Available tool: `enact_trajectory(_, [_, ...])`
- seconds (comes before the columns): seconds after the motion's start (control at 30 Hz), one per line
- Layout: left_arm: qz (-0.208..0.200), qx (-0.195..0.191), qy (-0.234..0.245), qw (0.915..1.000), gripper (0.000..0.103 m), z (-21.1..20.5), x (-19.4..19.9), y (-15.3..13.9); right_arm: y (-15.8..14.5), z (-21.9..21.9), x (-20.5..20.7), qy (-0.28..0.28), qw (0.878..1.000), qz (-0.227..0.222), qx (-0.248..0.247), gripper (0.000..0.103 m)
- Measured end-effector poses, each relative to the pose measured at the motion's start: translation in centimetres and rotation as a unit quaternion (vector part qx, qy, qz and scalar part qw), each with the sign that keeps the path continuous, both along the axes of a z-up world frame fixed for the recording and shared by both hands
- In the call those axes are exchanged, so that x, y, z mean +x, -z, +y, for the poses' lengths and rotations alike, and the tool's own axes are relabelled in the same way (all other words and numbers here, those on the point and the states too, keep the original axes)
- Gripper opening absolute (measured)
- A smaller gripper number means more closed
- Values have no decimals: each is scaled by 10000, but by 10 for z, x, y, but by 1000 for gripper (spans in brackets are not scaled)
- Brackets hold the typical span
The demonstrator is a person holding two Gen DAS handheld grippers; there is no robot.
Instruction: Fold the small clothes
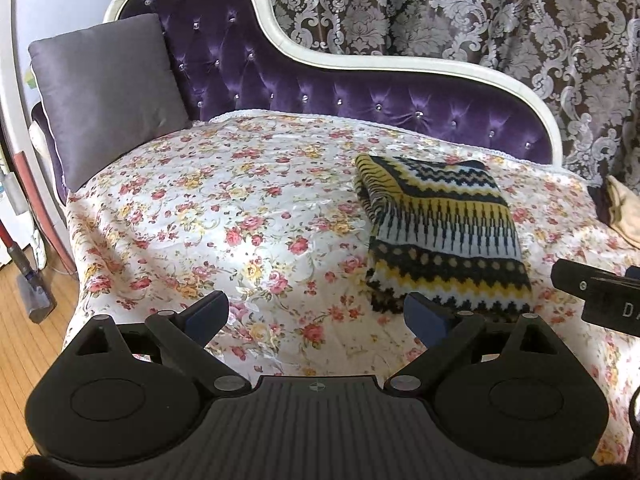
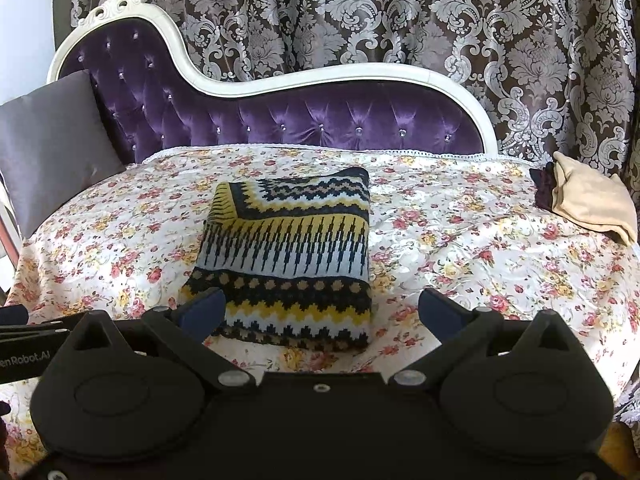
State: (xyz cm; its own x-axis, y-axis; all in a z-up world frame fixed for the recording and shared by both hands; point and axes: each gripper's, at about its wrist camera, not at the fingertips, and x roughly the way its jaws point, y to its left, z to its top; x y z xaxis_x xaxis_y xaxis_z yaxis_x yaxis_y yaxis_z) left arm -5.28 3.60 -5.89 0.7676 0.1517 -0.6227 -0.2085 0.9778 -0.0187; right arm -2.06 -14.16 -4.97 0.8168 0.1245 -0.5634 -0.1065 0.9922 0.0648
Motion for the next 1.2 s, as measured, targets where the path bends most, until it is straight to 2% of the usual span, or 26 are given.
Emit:
enact_trajectory(0.67, [132,-44,190,9997,96,-4,4,2,1,5,1,-99,9999,41,6,102])
enact_trajectory(0.97, [264,-42,683,9973,96,-14,10,5,3,3,2,-80,9999,70,10,102])
enact_trajectory(1.2, [444,-189,897,9948,96,-17,19,8,5,0,6,-9,9999,121,-4,102])
